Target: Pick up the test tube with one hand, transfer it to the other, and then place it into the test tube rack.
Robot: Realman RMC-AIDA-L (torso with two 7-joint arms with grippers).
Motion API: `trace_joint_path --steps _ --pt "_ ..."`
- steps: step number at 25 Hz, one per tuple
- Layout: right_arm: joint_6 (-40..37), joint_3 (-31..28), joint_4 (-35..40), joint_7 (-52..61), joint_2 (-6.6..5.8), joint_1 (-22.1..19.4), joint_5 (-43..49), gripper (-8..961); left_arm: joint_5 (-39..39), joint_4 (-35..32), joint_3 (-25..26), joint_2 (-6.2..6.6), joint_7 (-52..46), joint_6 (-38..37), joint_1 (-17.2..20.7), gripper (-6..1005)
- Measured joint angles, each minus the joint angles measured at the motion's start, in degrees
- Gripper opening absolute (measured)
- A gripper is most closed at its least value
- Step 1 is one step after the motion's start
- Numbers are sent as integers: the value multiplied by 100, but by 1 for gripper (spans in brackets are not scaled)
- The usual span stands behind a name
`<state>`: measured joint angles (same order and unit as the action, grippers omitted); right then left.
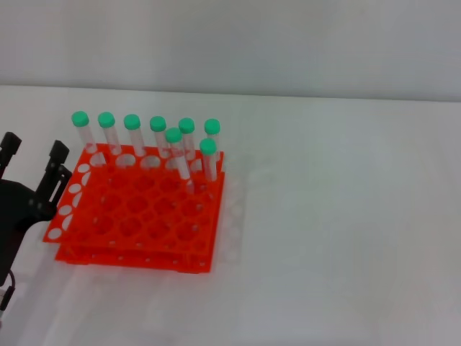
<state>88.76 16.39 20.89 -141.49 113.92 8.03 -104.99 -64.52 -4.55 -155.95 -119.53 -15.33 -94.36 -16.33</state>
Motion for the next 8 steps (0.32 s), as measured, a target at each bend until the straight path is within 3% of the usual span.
trace_joint_path --steps 8 --pt "366 -52 151 -409 34 10 -12 857 -7 -103 -11 4 249 -4 -38 714"
